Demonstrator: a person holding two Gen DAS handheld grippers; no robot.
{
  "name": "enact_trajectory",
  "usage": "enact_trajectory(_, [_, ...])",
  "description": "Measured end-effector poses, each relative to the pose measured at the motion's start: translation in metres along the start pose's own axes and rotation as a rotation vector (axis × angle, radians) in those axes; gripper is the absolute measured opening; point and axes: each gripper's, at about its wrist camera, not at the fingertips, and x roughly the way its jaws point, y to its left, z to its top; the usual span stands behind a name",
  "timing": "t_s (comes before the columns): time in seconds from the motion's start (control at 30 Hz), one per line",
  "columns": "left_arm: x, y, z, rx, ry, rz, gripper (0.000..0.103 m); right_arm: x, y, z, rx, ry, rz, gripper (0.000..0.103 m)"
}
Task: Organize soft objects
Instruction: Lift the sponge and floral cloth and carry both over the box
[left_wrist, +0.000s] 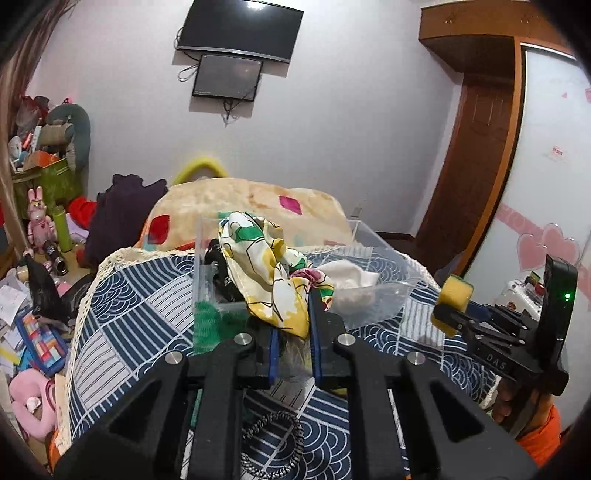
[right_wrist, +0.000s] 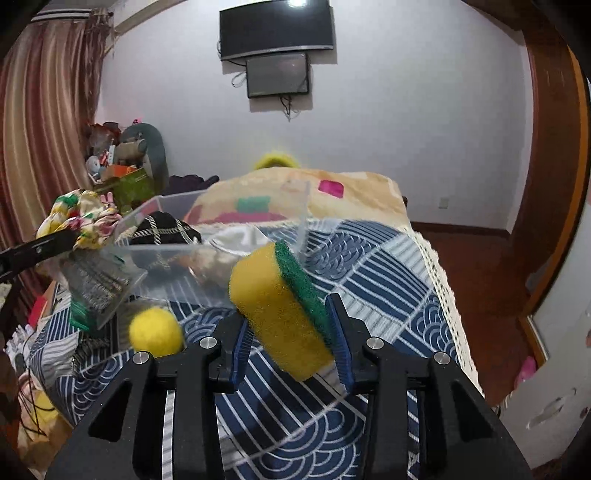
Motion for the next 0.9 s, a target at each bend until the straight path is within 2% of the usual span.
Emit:
enact_trajectory(0.2, [0.015,0.004,-0.012,-0.012,0.078,-0.036,0.013,0.000,0.012,0.009,-0.025,-0.018,0.042,0.035])
enact_trajectory(0.33, [0.029,0.007,-0.030,-0.020,0.146,-0.023,0.013,0.003,0.022,0.007,-0.054,-0.013,0.066,0.035])
enact_trajectory(0.43, [0.030,0.012,-0.034,-0.031,0.156,-0.008,0.014,0.006,0.023,0.005,-0.058,-0.001,0.076,0.035])
enact_trajectory(0.53, [0.025,0.015,-0.032,-0.037,0.146,-0.011,0.026,0.008,0.022,0.003,-0.052,0.006,0.078,0.035])
enact_trajectory(0.6, [0.020,0.015,-0.031,-0.036,0.121,0.008,0.043,0.011,0.021,0.002,-0.049,0.013,0.081,0.035])
enact_trajectory(0.77, [0.018,0.021,-0.021,-0.043,0.092,0.037,0.044,0.009,0.024,-0.001,-0.059,0.017,0.082,0.036])
enact_trajectory(0.83, [0.021,0.022,-0.017,-0.044,0.090,0.038,0.041,0.008,0.025,0.000,-0.060,0.017,0.084,0.035])
enact_trajectory(0.9, [0.027,0.023,-0.014,-0.031,0.096,0.044,0.012,0.008,0.025,0.000,-0.060,0.015,0.084,0.036])
